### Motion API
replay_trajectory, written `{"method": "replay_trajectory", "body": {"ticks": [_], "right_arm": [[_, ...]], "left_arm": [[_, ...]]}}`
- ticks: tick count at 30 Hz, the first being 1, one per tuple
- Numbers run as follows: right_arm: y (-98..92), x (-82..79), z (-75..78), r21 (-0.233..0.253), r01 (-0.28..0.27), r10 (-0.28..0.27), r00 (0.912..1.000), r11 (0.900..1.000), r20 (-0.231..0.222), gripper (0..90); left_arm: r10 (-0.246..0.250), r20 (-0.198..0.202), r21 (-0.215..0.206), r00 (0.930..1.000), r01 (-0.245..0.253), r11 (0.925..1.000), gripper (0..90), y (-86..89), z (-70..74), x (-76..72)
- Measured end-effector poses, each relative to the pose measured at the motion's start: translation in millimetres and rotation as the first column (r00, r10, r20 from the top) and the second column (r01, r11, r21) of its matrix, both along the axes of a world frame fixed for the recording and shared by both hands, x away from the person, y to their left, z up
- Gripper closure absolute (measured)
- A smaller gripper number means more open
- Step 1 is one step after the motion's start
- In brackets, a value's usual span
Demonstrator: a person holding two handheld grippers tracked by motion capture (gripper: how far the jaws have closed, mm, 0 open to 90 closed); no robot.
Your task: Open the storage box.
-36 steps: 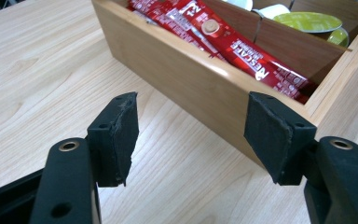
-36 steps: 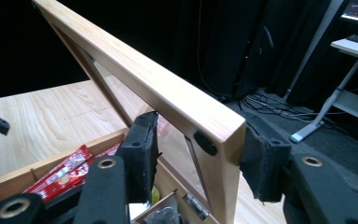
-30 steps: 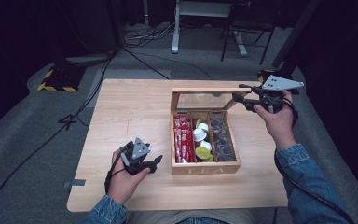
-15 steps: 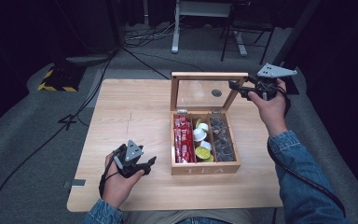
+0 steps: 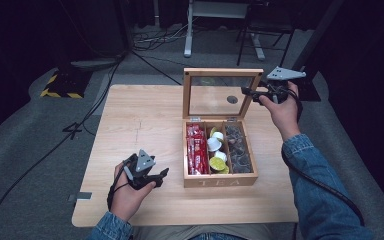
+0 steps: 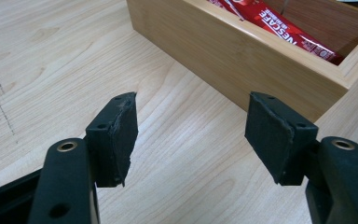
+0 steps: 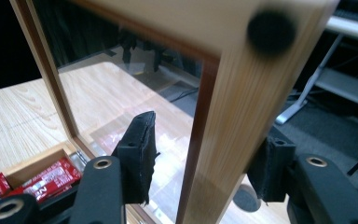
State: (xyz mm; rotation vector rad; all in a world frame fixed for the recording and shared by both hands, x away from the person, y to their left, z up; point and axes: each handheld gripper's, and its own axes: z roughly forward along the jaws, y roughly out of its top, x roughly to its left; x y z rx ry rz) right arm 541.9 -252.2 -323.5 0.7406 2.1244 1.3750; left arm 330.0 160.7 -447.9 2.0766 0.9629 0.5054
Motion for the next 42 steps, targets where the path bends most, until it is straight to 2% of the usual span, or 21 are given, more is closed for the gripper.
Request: {"method": "replay_trajectory", "body": {"ticks": [5,11,17,33,42], "right_arm": [[1.9,10.1,-17.5,-0.01,0.005,-0.006,0.9988,1.0,-0.049,45.8],[4.2,19.7,-27.8,0.013,0.018,-0.017,0.9979,1.0,-0.062,40.5],[6.4,27.6,-33.1,0.002,0.033,-0.033,0.9967,0.999,-0.074,37.4],[3.6,35.1,-55.3,0.007,0.084,-0.082,0.9869,0.996,-0.139,33.5],[4.2,34.2,-56.5,-0.003,0.093,-0.093,0.9857,0.996,-0.141,31.5]], "left_arm": [[-0.004,-0.008,0.0,1.0,0.004,1.0,34.5,-0.6,-1.8,2.1],[-0.009,-0.05,0.001,0.9987,0.009,1.0,32.6,0.2,-7.9,6.6],[-0.001,-0.07,-0.001,0.9975,0.001,1.0,32.5,3.3,-12.0,9.3],[0.0,-0.062,0.0,0.9981,0.0,1.0,32.6,2.4,-12.4,10.8],[0.003,-0.065,0.001,0.9979,-0.003,1.0,32.6,4.3,-12.6,12.0]]}}
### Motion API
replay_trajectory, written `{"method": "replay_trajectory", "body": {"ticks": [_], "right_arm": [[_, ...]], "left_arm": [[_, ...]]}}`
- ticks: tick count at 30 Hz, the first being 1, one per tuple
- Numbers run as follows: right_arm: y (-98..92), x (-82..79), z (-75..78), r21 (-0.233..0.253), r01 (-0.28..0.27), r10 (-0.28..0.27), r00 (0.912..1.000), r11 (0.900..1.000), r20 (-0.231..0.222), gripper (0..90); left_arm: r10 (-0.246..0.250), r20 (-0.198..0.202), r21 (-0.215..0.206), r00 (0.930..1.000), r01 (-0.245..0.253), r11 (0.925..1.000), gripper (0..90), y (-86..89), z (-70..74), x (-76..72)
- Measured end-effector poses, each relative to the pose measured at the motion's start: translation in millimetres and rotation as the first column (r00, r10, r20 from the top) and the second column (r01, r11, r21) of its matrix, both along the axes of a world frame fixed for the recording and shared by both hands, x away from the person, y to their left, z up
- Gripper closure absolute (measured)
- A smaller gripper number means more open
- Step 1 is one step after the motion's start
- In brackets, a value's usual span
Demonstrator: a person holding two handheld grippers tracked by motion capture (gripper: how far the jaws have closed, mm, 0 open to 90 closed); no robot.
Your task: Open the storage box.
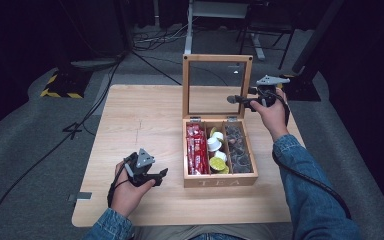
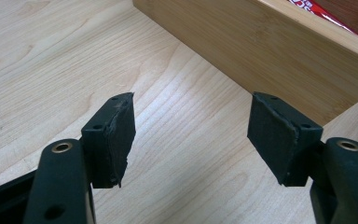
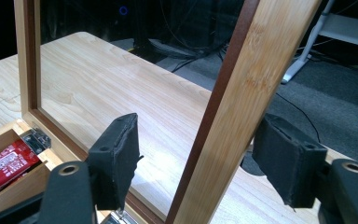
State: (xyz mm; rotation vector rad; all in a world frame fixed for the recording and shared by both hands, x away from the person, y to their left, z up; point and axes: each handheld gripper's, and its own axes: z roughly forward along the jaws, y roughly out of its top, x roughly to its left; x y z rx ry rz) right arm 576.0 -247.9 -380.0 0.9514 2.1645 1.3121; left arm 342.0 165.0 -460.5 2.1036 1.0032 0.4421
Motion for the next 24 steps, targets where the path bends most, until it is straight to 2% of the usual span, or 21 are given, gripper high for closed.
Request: {"method": "replay_trajectory", "body": {"ticks": [4,11,13,15,24], "right_arm": [[0.0,-1.5,-0.1,-0.006,0.017,-0.017,0.9999,1.0,0.001,26.8],[-6.8,-9.8,4.7,0.023,0.037,-0.037,0.9993,0.999,-0.001,22.7],[-8.8,-13.9,7.0,0.028,0.04,-0.039,0.9992,0.999,-0.003,21.6],[-10.4,-17.6,8.9,0.027,0.039,-0.039,0.9992,0.999,-0.003,20.3],[-14.3,-37.7,19.1,0.041,0.033,-0.033,0.9995,0.999,-0.002,21.5]], "left_arm": [[0.005,-0.001,-0.004,1.0,-0.005,1.0,32.6,1.2,-0.3,0.9],[0.003,0.0,0.0,1.0,-0.003,1.0,32.5,4.9,0.4,3.8],[0.01,-0.007,-0.013,0.9999,-0.01,0.9999,32.5,5.4,-0.3,4.2],[0.007,-0.001,-0.001,1.0,-0.007,1.0,32.5,7.2,0.1,5.7],[0.006,-0.011,-0.02,0.9999,-0.006,0.9998,32.1,12.2,1.7,8.7]]}}
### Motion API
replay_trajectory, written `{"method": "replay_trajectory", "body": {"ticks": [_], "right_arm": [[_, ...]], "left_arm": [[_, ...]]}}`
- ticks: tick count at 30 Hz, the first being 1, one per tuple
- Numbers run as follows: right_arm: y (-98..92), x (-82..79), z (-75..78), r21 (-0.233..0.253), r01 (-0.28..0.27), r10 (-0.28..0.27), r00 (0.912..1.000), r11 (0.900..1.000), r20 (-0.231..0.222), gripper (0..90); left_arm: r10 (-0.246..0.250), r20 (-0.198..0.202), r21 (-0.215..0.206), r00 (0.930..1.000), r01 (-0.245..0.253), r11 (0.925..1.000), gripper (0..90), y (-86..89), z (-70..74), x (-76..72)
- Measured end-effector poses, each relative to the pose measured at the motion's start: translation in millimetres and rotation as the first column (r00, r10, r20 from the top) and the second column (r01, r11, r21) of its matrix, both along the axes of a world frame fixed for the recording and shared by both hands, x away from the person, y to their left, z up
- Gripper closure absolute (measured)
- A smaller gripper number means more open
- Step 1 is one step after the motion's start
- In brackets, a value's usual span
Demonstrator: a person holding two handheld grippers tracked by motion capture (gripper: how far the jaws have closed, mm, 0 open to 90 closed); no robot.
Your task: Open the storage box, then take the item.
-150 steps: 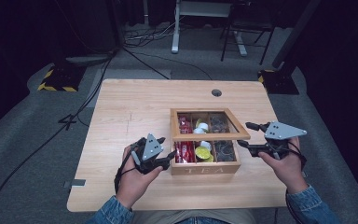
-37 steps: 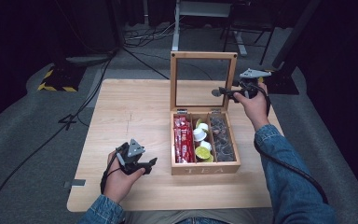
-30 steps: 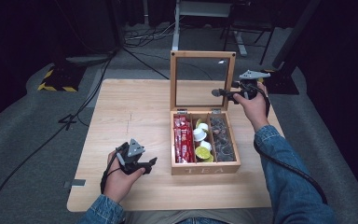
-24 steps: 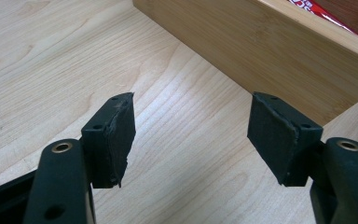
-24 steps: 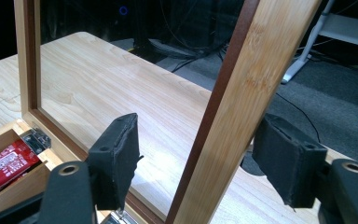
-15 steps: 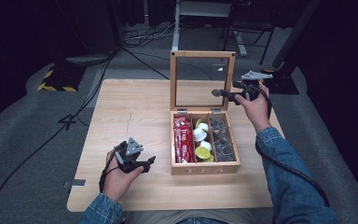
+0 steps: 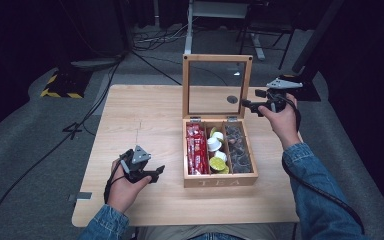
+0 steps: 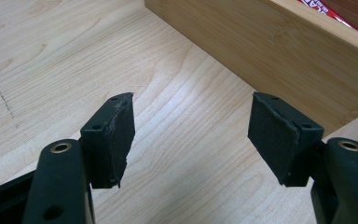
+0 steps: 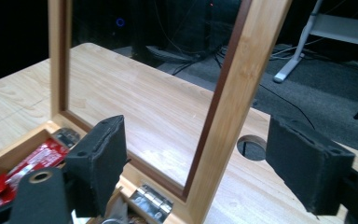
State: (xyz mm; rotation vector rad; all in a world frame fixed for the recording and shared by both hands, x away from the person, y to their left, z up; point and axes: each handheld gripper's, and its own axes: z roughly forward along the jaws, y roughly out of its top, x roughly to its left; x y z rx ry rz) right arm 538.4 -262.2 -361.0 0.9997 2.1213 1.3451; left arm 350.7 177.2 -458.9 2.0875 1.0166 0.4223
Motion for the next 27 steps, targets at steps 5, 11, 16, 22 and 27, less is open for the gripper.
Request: {"method": "replay_trajectory", "body": {"ticks": [5,11,16,22,27], "right_arm": [[-2.3,-14.1,5.9,-0.002,-0.01,0.01,0.9999,1.0,0.004,23.3],[-3.6,-37.1,12.1,0.002,-0.047,0.047,0.9979,0.999,-0.044,35.3],[1.9,-56.8,18.6,-0.023,-0.091,0.089,0.9938,0.996,-0.067,40.3],[17.1,-81.8,21.5,-0.022,-0.168,0.167,0.9844,0.985,-0.055,39.5],[33.4,-95.2,17.1,-0.016,-0.215,0.214,0.9749,0.976,-0.062,39.3]], "left_arm": [[-0.004,-0.007,-0.002,1.0,0.004,1.0,31.9,3.3,-0.5,4.1],[-0.017,-0.01,-0.008,0.9998,0.017,0.9998,31.7,3.8,-1.8,6.8],[-0.015,-0.016,-0.009,0.9998,0.015,0.9999,31.7,5.6,-2.0,7.5],[-0.009,-0.013,-0.002,0.9999,0.009,1.0,31.6,7.0,-2.3,5.8],[-0.001,-0.017,0.009,0.9999,0.001,1.0,31.6,8.8,-3.3,3.6]]}}
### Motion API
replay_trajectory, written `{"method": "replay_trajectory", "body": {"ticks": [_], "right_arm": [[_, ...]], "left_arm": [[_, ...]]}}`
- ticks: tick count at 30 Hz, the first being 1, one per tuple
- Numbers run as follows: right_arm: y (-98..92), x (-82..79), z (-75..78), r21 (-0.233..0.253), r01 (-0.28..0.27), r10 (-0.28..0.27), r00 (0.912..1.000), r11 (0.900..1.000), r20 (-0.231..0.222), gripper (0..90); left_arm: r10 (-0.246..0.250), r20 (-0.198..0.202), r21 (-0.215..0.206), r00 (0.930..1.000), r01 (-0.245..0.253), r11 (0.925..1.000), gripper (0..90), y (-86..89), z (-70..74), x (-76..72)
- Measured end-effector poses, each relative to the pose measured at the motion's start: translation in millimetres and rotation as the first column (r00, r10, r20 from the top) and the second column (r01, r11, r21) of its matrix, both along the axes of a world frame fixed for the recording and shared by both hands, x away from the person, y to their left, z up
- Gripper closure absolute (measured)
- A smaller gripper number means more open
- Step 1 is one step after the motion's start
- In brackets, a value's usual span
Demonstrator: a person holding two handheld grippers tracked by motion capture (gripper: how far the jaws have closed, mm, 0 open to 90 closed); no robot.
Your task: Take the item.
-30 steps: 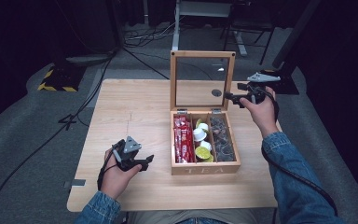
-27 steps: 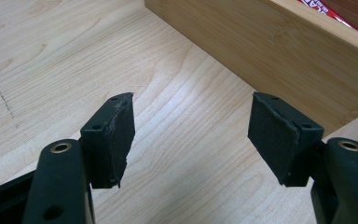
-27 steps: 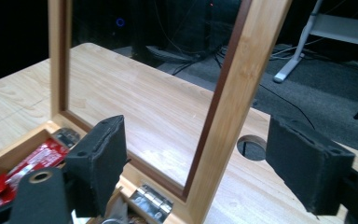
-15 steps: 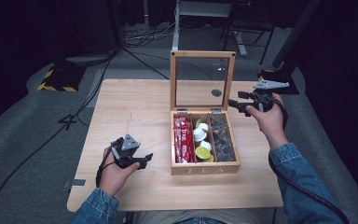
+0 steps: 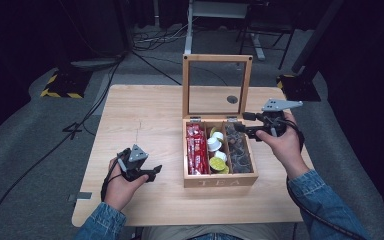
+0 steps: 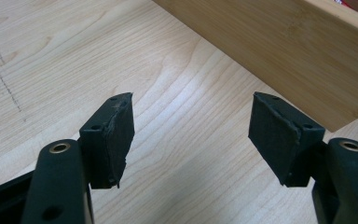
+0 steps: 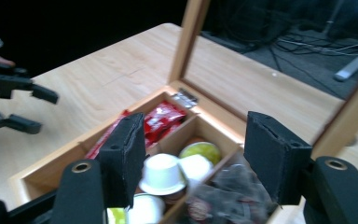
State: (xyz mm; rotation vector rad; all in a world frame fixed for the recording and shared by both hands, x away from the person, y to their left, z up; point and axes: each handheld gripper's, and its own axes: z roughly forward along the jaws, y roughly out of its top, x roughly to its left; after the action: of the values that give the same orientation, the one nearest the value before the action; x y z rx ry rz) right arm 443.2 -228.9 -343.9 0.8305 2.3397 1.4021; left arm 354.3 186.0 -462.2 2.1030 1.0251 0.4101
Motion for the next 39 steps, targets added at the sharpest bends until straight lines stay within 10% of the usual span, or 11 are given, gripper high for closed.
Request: {"method": "replay_trajectory", "body": {"ticks": [20,39], "right_arm": [[68.2,-15.0,-34.0,-0.05,-0.146,0.143,0.9876,0.988,-0.066,48.0],[118.0,-17.0,-72.9,-0.231,-0.134,0.094,0.9798,0.964,-0.176,44.0]], "left_arm": [[0.044,-0.033,0.04,0.9985,-0.043,0.9983,31.6,14.1,-15.6,-13.4],[0.039,-0.051,0.072,0.9979,-0.035,0.9968,31.7,15.3,-26.7,-15.9]]}}
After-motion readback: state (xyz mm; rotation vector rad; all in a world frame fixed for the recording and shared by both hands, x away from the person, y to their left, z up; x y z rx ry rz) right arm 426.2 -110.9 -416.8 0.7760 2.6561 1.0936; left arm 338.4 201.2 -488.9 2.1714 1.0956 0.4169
